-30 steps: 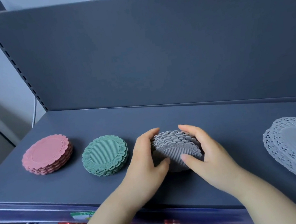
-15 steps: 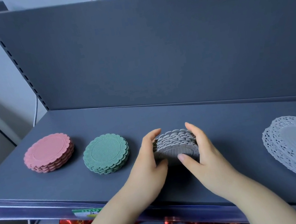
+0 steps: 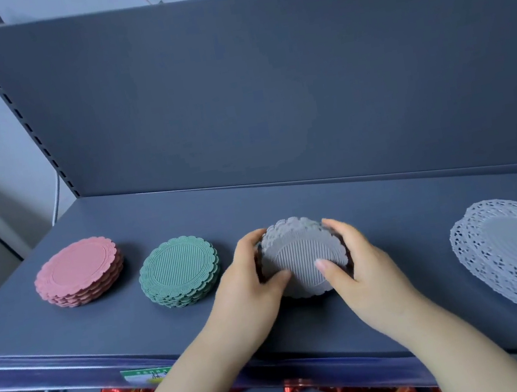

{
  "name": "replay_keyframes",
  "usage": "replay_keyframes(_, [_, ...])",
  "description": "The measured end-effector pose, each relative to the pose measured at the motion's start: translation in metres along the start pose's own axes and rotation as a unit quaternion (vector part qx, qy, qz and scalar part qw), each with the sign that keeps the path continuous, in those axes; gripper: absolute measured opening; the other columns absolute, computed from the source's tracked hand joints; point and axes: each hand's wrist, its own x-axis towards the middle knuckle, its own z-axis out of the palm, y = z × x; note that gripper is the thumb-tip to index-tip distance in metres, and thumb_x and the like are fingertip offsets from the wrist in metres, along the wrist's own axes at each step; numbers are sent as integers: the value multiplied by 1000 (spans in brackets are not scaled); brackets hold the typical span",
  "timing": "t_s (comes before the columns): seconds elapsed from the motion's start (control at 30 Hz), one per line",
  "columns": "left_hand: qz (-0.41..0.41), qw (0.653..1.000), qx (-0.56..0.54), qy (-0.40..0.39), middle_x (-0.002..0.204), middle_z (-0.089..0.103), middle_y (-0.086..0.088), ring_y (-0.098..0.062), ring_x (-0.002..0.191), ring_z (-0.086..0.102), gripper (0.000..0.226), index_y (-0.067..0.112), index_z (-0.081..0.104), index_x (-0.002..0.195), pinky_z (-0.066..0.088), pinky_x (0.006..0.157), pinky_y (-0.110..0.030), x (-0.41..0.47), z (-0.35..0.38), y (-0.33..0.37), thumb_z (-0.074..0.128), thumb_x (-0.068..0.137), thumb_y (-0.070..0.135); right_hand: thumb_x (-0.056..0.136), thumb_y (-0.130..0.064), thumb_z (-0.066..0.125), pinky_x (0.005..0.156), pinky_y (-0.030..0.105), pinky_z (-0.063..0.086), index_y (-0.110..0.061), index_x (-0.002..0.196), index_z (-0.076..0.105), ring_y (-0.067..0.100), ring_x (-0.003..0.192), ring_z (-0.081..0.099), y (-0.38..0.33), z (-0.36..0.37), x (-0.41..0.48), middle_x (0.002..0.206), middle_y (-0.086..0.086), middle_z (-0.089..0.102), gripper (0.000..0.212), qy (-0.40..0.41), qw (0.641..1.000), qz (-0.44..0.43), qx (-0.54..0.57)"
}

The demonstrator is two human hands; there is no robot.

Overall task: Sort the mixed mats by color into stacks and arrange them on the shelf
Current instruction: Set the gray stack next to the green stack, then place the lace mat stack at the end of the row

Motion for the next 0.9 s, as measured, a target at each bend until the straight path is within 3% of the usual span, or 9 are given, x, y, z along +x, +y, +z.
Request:
replay_keyframes(0.13, [-39,999,7,-2,104,63,17,-5,94,62,50,31,52,124,50,88,-30,7,-7,5,69,78,22,81,-34,63,59,4,40,-32,106,57,-9,80,57,0,-5,3,89,-20,63,25,34,999,30,-12])
replay_keyframes(0.3, [-52,991,122,-13,99,64,18,-1,90,60,47,31,54,124,43,75,-13,12,-7,6,62,78,27,84,-40,59,54,3,37,-26,91,51,-2,67,50,2,4,6,78,-15,56,17,7,996,61,-70])
replay_keyframes(0.4, [-31,981,190,-13,100,64,14,-6,91,59,45,28,52,126,39,70,-14,14,-6,6,59,81,31,87,-42,53,50,11,35,-20,89,45,2,62,43,1,9,10,77,-10,49,24,-5,991,65,-120])
replay_keyframes(0.47, [-19,975,220,-18,107,63,9,-10,97,57,47,24,50,130,34,71,-15,15,-6,4,58,84,33,89,-44,50,49,15,32,-17,97,47,7,69,45,1,12,13,86,-5,52,28,-11,987,69,-143])
replay_keyframes(0.63, [28,972,232,8,122,43,3,-13,111,45,50,20,47,131,26,86,-10,17,-3,1,65,84,27,87,-43,53,73,26,37,-17,122,38,20,103,47,3,20,17,109,4,53,46,11,984,72,-165])
replay_keyframes(0.7, [65,962,265,13,119,46,2,-16,111,44,40,18,55,122,25,88,-12,17,0,2,66,83,22,85,-42,57,80,22,34,-17,123,36,18,111,43,5,19,18,119,1,46,51,33,982,53,-178])
replay_keyframes(0.77, [116,950,289,14,102,57,1,-22,93,52,22,16,66,101,39,84,-22,17,3,2,68,79,13,83,-41,60,81,19,30,-17,121,38,17,112,41,6,17,19,121,-1,40,50,50,981,39,-182])
replay_keyframes(0.83, [167,938,303,23,80,61,2,-23,69,55,9,17,68,77,51,64,-34,16,4,-1,69,71,10,82,-39,61,77,19,29,-17,117,41,16,108,42,7,18,17,115,-2,41,46,59,982,30,-178])
replay_keyframes(0.9, [197,928,316,33,71,59,5,-20,59,52,4,19,65,69,50,54,-32,16,2,-4,64,70,16,82,-37,62,74,18,29,-18,113,44,14,104,43,8,20,14,105,-7,40,41,68,983,17,-168])
